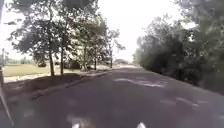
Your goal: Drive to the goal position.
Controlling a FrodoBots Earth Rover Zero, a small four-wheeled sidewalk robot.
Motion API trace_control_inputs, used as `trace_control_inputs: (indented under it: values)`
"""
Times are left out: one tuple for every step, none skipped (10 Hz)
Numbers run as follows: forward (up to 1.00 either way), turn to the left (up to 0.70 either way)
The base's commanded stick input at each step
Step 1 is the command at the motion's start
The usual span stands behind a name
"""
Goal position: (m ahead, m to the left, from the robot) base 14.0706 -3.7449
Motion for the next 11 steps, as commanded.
trace_control_inputs:
  values:
    - [0.70, 0.00]
    - [0.70, 0.00]
    - [0.70, 0.00]
    - [0.70, 0.00]
    - [0.70, 0.00]
    - [0.70, 0.00]
    - [0.70, 0.00]
    - [0.70, 0.00]
    - [0.70, 0.00]
    - [0.70, 0.00]
    - [0.70, 0.00]
